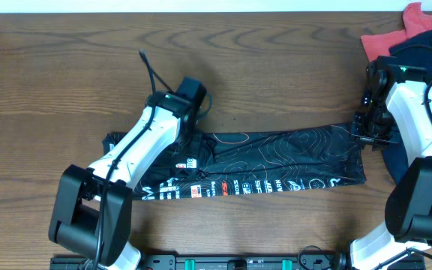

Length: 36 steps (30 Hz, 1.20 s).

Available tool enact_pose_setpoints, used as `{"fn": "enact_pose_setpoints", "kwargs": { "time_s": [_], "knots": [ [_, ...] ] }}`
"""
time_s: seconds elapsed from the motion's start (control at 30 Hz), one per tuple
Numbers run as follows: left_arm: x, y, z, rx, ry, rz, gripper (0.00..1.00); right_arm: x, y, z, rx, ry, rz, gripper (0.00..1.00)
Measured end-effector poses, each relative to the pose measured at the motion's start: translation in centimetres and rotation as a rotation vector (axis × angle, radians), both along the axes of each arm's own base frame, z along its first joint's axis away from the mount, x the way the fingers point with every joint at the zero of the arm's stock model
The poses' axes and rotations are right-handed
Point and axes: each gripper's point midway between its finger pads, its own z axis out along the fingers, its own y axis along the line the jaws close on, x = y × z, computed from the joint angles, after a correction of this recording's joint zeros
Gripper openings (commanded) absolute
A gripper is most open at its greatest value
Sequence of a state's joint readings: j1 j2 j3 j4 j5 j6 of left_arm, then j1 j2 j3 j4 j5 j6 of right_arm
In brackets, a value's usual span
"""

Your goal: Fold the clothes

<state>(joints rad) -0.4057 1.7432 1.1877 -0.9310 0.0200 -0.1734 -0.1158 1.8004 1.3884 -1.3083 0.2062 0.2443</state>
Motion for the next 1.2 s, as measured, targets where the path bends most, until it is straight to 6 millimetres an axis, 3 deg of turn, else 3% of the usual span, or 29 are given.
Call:
{"fn": "enact_pose_setpoints", "kwargs": {
  "time_s": [0.23, 0.33, 0.43, 0.5, 0.6, 0.7, 0.8, 0.93, 1.07, 1.2],
  "knots": [
    [-1.6, 5.7, -3.5, 0.084, 0.047, 0.273, 0.29, 0.0, 0.0, 0.0, 0.002, 0.0, 0.006, 0.25],
    [-2.1, 7.5, -4.3, 0.093, 0.058, 0.357, 0.3, 0.4, 0.1, -0.1, 0.019, -0.015, 0.022, 0.37],
    [-2.6, 8.4, -4.6, 0.099, 0.077, 0.398, 0.34, 1.1, 0.1, -0.3, 0.065, -0.043, 0.038, 0.56],
    [-2.9, 8.7, -4.4, 0.106, 0.093, 0.414, 0.38, 1.5, 0.3, -0.5, 0.119, -0.063, 0.067, 0.6],
    [-3.4, 9.1, -3.6, 0.116, 0.122, 0.427, 0.57, 1.8, -0.2, -0.6, 0.161, -0.086, 0.089, 0.66],
    [-2.0, 9.1, -1.8, 0.085, 0.067, 0.448, 0.89, 2.1, -1.1, -1.3, 0.187, -0.114, 0.109, 0.72],
    [-0.1, 8.9, 1.2, 0.027, -0.055, 0.47, 0.9, 1.6, -1.5, -2.8, 0.23, -0.125, 0.142, 0.75],
    [0.7, 8.9, 4.3, -0.02, -0.166, 0.475, 0.91, 1.1, -1.1, -5.4, 0.272, -0.15, 0.183, 0.77],
    [0.7, 8.7, 5.3, -0.041, -0.196, 0.474, 0.91, 0.9, -0.4, -8.0, 0.299, -0.191, 0.215, 0.76],
    [0.6, 8.6, 5.2, -0.044, -0.189, 0.474, 0.91, 1.0, 0.4, -8.9, 0.327, -0.234, 0.232, 0.7]
  ]
}}
